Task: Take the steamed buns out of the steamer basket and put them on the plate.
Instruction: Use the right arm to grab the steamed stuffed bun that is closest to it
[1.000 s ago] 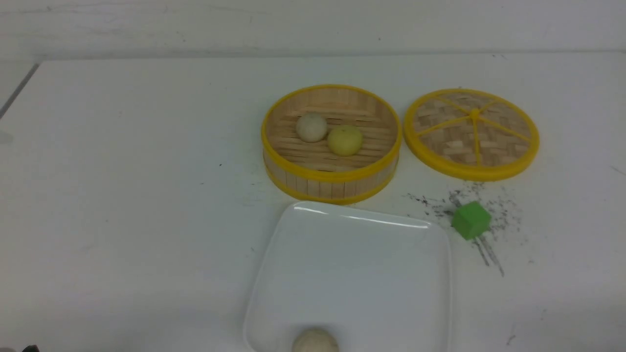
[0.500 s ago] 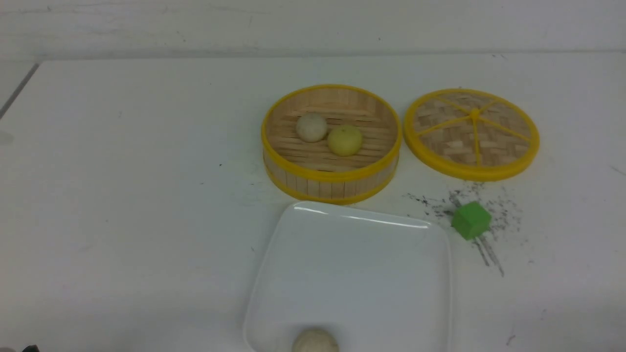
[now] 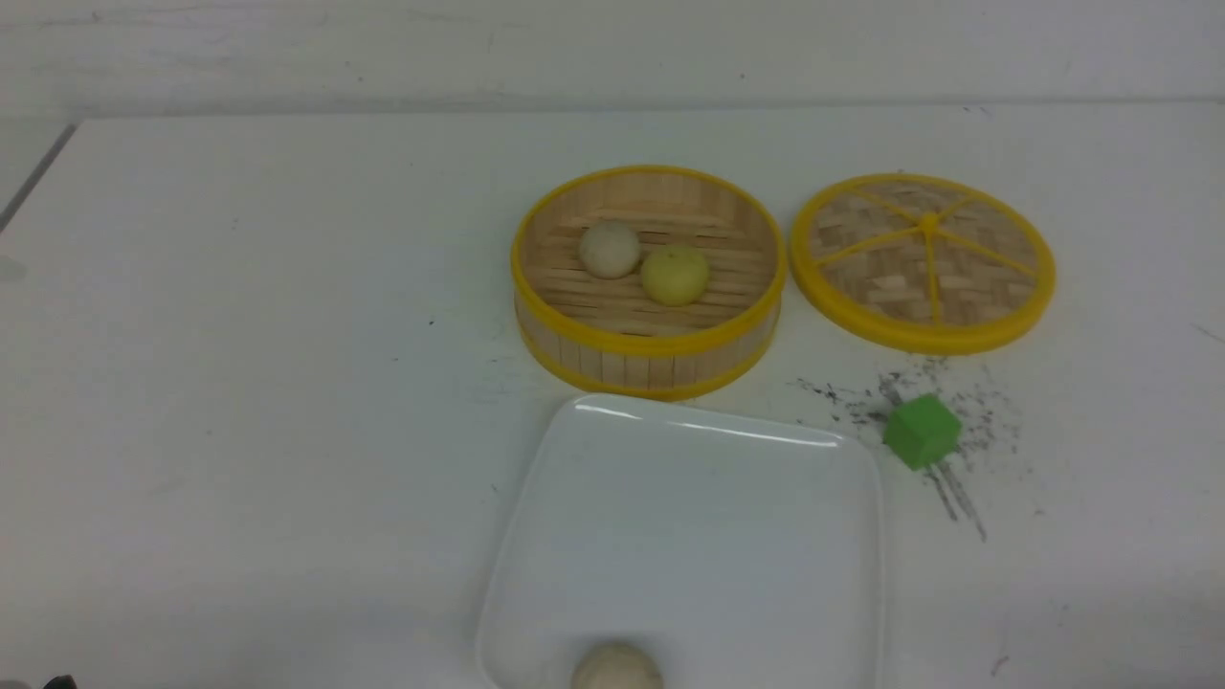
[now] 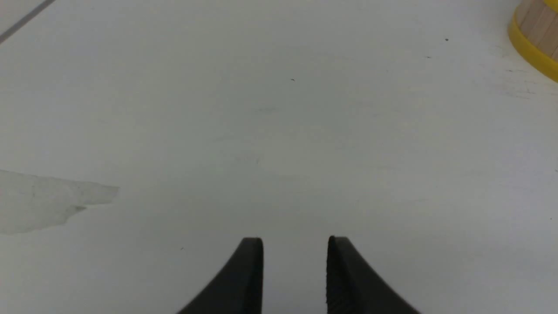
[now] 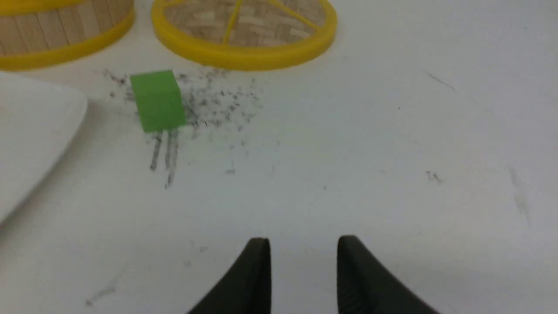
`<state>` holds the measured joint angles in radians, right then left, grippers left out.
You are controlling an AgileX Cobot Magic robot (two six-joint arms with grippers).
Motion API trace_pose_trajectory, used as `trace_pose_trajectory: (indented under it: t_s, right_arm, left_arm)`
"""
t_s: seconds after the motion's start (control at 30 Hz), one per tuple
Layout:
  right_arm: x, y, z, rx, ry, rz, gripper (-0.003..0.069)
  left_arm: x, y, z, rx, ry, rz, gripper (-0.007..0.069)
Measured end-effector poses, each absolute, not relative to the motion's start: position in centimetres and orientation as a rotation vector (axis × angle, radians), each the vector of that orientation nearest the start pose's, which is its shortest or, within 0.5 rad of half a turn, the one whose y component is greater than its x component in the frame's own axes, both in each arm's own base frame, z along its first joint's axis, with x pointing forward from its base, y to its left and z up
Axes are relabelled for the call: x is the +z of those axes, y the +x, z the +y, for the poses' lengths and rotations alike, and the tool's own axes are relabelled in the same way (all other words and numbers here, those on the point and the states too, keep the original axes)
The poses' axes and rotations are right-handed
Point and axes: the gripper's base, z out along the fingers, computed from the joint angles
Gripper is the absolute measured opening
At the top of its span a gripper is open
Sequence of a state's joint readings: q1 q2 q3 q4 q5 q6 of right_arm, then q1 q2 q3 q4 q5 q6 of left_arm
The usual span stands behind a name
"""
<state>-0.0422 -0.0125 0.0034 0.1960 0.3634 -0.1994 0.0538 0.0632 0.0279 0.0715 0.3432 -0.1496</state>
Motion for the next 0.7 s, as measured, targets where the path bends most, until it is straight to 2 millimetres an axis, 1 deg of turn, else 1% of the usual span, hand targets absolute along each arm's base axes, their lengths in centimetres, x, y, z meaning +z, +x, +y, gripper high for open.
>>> trace_pose_trajectory:
  t_s: [0.03,0.07,0.1,0.13,0.17,0.2,0.23,0.27,0.3,0.33,0.37,0.47,0.53,0.7]
  right_arm:
    - [19.5,5.2,0.5,0.051,0.003,1.762,0.0242]
    - [19.6,5.2,0.5,0.055,0.007,1.756,0.0242]
    - [20.8,5.1,0.5,0.067,0.020,1.703,0.0242]
    - [23.5,4.7,0.5,0.090,0.038,1.604,0.0242]
    - [23.5,4.7,0.5,0.090,0.038,1.604,0.0242]
    - [26.0,4.0,0.6,0.106,0.039,1.534,0.0242]
    - [27.5,3.4,0.7,0.114,0.033,1.501,0.0242]
    - [27.8,3.3,0.7,0.116,0.031,1.496,0.0242]
    - [30.3,2.0,1.0,0.128,0.008,1.463,0.0242]
    - [30.5,1.9,1.0,0.130,0.005,1.462,0.0242]
    - [32.5,0.5,1.3,0.145,-0.020,1.454,0.0242]
    - [34.5,-1.4,1.7,0.169,-0.049,1.448,0.0242]
    - [35.1,-2.0,1.8,0.181,-0.058,1.443,0.0242]
    - [34.9,-2.3,2.2,0.236,-0.063,1.474,0.0242]
  left_arm:
    - [16.9,5.7,0.5,0.004,-0.146,1.911,0.0240]
    - [16.9,5.7,0.5,0.004,-0.146,1.911,0.0240]
    - [16.9,5.7,0.5,0.004,-0.146,1.911,0.0240]
    - [16.9,5.7,0.5,0.004,-0.146,1.911,0.0240]
    - [16.9,5.7,0.5,0.004,-0.146,1.911,0.0240]
    - [16.9,5.7,0.5,0.004,-0.146,1.911,0.0240]
    - [16.9,5.7,0.5,0.004,-0.146,1.911,0.0240]
    - [16.9,5.7,0.5,0.004,-0.146,1.911,0.0240]
    - [16.9,5.7,0.5,0.004,-0.146,1.911,0.0240]
    - [16.9,5.7,0.5,0.004,-0.146,1.911,0.0240]
    - [16.9,5.7,0.5,0.004,-0.146,1.911,0.0240]
    - [16.9,5.7,0.5,0.004,-0.146,1.911,0.0240]
    - [16.9,5.7,0.5,0.004,-0.146,1.911,0.0240]
    - [16.9,5.7,0.5,0.004,-0.146,1.911,0.0240]
